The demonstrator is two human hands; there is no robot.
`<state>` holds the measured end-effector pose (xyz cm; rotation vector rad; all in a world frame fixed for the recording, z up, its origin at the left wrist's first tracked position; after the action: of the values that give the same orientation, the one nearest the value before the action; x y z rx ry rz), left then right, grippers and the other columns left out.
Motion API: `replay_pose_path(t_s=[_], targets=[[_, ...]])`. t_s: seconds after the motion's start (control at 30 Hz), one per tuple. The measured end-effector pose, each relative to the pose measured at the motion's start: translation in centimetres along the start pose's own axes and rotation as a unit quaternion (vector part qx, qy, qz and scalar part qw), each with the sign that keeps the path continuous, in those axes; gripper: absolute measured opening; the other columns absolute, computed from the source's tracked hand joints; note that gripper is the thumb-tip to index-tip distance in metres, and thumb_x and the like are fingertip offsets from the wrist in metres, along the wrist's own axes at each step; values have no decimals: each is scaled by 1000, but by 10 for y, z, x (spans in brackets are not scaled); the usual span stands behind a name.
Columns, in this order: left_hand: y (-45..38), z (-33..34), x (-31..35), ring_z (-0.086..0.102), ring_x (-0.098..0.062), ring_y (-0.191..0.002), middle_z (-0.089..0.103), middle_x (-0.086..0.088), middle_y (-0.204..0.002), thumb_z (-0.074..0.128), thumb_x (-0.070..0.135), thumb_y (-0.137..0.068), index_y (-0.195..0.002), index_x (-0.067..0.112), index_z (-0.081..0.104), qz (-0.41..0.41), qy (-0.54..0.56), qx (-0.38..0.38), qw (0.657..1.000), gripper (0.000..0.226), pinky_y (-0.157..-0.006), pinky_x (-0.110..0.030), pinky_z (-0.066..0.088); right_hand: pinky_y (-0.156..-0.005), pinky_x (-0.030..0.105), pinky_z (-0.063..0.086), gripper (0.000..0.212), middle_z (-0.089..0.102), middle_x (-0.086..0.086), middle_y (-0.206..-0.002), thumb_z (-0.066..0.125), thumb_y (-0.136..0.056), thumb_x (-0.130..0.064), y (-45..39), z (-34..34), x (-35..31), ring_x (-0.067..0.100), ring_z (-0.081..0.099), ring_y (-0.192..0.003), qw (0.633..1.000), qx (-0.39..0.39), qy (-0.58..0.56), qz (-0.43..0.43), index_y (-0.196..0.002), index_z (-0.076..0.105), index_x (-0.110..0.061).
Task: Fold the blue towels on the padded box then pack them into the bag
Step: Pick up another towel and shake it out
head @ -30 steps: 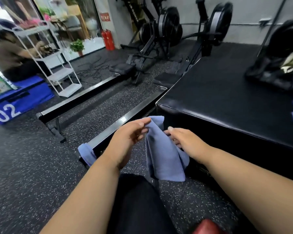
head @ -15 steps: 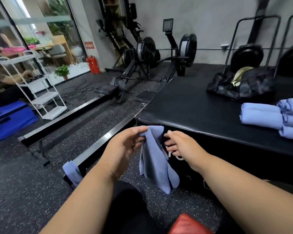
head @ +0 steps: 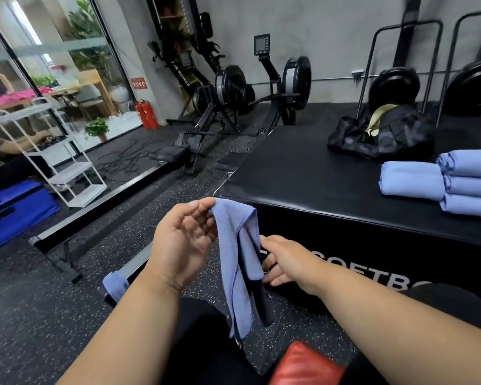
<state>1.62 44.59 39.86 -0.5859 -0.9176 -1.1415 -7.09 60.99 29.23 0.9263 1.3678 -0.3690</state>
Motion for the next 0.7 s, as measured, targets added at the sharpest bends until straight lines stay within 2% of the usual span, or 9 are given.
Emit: replay_pose_path(t_s=[0.1,0.17,0.27,0.3,0.37,0.43,0.47,0.57,0.7], targets=[[2,1,4,63,-21,-92,69,-8,-100,55,33,-85,-98,10,74,2,-6,1,1000,32,-94,-36,46,-82,40,60,35,72,12,-86,44,-106,-59,3,7,2,36,78,-89,1000,-24,-13,-2,-124,57,-33],[2,2,7,63,-21,-92,69,-8,-100,55,33,-85,-100,10,73,5,-5,8,1000,33,-95,-36,46,-88,42,60,35,75,16,-98,44,-107,-57,3,11,3,37,78,-93,999,-41,-35,-3,-130,54,-33],[2,1,10,63,-20,-92,69,-8,-100,56,32,-85,-102,9,72,9,-1,11,1000,33,-94,-36,46,-93,45,61,64,64,25,-130,45,-106,-59,-2,15,1,33,78,-98,994,-67,-89,-1,-157,39,-21],[1,1,10,62,-21,-93,69,-8,-100,56,32,-85,-102,9,71,8,2,10,1000,32,-94,-36,46,-92,45,62,70,64,26,-130,45,-106,-61,-3,16,0,33,78,-99,993,-69,-97,1,-161,34,-20],[0,1,12,63,-21,-94,69,-8,-101,56,31,-85,-101,9,72,10,6,8,1000,32,-96,-37,46,-86,41,62,74,73,23,-115,38,-106,-64,-1,16,0,32,78,-96,996,-71,-58,9,-163,29,-18],[0,2,12,63,-21,-95,70,-8,-102,56,31,-85,-100,9,74,13,7,4,1000,31,-97,-38,46,-84,41,62,71,79,18,-102,30,-107,-66,4,18,1,32,78,-94,997,-77,3,11,-160,34,-19],[0,3,12,63,-21,-95,70,-8,-102,56,31,-85,-99,9,75,13,7,3,1000,31,-97,-38,46,-88,42,62,65,79,15,-103,29,-107,-66,7,19,1,32,77,-95,997,-76,12,5,-153,43,-22],[-1,4,11,64,-22,-95,70,-9,-102,57,31,-85,-97,10,76,11,5,4,1000,31,-98,-39,46,-104,48,55,36,71,2,-124,34,-109,-58,4,16,0,29,73,-108,998,-43,-27,-24,-133,54,-39],[-1,5,10,63,-22,-95,69,-9,-103,57,31,-85,-97,10,76,4,4,4,1000,31,-99,-39,45,-108,46,52,38,73,-3,-130,44,-110,-48,-5,8,-2,26,70,-119,991,-19,-123,-56,-146,53,-38]])
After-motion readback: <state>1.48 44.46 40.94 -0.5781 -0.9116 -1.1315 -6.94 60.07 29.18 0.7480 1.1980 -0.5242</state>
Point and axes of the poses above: each hand's wrist, its own y-axis away from the middle knuckle, its own z-axis out of the palm, x = y × z, the point moved 6 cm from there along -y, towards the middle knuckle
